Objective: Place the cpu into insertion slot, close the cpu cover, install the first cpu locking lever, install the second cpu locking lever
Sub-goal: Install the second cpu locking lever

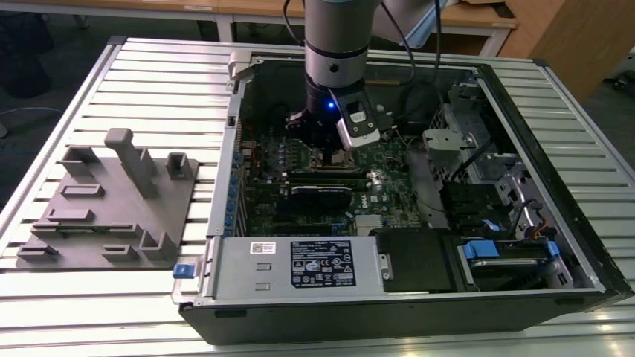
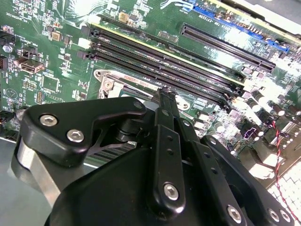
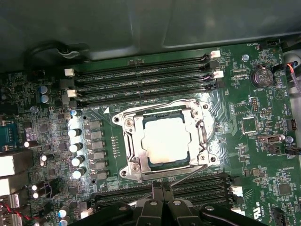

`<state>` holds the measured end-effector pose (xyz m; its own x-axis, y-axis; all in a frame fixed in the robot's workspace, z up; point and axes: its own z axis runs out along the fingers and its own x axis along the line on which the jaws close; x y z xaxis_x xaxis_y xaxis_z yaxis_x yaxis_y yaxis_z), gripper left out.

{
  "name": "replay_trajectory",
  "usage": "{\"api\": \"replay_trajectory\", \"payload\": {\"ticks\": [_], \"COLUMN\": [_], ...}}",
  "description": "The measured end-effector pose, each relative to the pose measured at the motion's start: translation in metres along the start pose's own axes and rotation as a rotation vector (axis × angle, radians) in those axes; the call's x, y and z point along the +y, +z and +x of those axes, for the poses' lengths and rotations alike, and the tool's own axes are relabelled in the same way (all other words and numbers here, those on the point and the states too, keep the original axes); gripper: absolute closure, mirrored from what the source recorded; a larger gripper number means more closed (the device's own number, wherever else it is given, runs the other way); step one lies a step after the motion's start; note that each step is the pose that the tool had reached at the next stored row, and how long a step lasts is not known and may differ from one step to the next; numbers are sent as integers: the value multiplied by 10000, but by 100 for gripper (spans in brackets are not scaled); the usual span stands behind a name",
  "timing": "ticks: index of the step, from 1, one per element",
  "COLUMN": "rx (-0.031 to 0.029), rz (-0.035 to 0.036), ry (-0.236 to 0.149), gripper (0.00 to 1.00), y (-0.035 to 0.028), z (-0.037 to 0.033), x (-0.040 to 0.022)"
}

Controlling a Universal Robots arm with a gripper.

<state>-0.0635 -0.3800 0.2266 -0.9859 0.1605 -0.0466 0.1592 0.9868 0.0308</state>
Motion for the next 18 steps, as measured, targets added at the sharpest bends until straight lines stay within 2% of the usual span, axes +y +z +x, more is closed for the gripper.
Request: {"api": "replay_trajectory", "payload": {"ticks": [6, 10, 15, 18], "rx": [0, -1, -1, 0], "rz": [-1, 0, -1, 3], "ry": [0, 0, 0, 0], "gripper": [89, 89, 89, 89], "y": [0, 12, 69, 73], "z": [0, 33, 52, 55], "x": [0, -6, -11, -11]}}
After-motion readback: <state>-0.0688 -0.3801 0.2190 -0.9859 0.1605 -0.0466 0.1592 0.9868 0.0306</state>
